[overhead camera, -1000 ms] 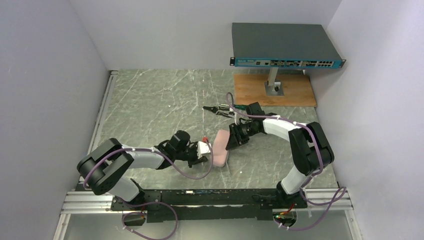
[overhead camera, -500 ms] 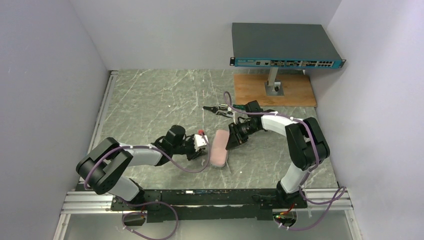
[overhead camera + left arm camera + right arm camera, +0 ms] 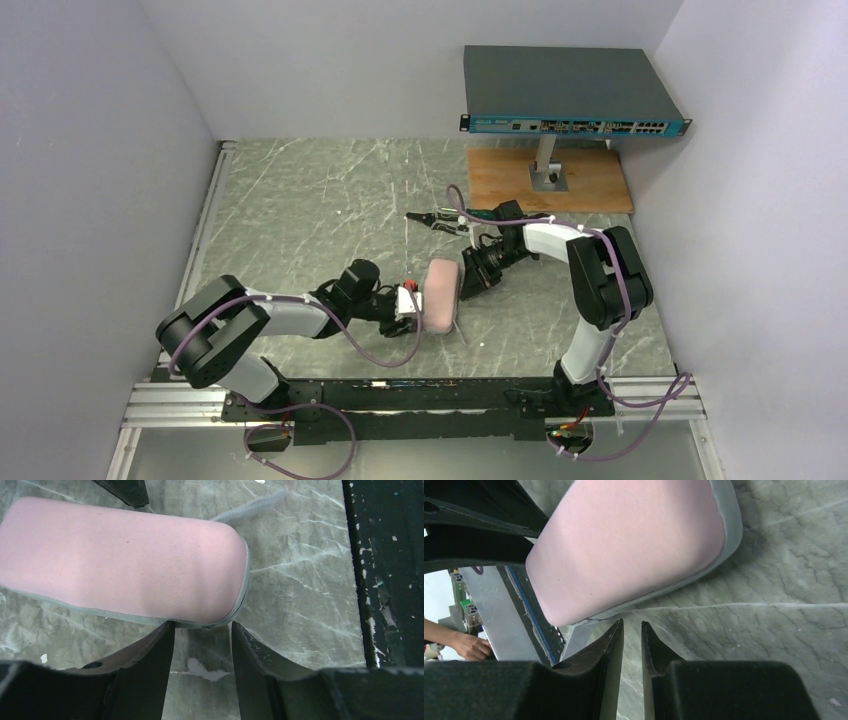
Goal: Open the umbrella
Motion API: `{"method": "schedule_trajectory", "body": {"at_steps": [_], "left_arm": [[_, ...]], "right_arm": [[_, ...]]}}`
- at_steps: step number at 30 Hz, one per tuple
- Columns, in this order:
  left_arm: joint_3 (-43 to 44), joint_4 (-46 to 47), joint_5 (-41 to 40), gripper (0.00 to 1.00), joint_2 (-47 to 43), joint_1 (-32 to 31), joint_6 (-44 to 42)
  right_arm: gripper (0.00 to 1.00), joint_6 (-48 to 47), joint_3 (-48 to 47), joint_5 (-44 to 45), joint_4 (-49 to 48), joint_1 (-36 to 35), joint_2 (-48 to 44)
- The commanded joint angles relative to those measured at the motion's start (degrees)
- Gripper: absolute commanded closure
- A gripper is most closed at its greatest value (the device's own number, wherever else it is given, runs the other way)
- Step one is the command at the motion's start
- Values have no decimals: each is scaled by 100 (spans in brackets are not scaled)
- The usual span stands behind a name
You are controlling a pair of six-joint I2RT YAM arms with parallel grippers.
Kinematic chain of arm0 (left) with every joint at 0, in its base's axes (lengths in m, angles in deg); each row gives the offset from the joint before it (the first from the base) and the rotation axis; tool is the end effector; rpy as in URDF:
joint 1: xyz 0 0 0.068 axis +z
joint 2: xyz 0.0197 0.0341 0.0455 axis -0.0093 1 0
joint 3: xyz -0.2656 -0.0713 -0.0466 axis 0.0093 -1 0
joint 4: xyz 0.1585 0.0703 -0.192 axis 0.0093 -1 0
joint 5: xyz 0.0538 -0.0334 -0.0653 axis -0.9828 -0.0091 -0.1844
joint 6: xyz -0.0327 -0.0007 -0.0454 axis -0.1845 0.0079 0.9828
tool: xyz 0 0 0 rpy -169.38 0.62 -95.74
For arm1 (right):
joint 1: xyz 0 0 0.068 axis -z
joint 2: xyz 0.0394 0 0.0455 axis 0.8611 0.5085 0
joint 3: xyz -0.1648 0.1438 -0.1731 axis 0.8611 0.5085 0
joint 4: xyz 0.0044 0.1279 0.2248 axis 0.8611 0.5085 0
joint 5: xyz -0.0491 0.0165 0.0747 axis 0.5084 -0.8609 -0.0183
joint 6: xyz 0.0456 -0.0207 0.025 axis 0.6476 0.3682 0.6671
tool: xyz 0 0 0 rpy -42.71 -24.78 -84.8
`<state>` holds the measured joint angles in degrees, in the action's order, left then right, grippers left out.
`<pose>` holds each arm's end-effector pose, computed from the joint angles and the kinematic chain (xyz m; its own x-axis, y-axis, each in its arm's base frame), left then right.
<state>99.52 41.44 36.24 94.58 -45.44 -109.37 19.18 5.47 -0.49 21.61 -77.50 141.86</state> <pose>0.1664 -0.1985 0.1479 0.0510 0.4385 -0.8973 0.9973 0.0253 0.0691 0.2818 0.1224 0.1489 -0.8046 -0.4595 -0.3762 -0.5809 0.4771 0.6595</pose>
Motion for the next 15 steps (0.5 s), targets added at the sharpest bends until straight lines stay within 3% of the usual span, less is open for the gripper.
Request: {"method": "schedule_trajectory", "body": {"at_steps": [1, 6, 12, 15], "left_arm": [[68, 429, 32, 51, 257, -122, 39], [38, 581, -83, 57, 364, -188, 213], [62, 533, -247, 59, 397, -216, 318], [58, 480, -341, 55, 397, -274, 319]], "right_arm": [[75, -194, -184, -116, 69, 14, 78], [32, 193, 137, -405, -161, 67, -277], [16, 675, 343, -232, -362, 145, -673], [14, 1308, 444, -177, -778, 144, -880]]}}
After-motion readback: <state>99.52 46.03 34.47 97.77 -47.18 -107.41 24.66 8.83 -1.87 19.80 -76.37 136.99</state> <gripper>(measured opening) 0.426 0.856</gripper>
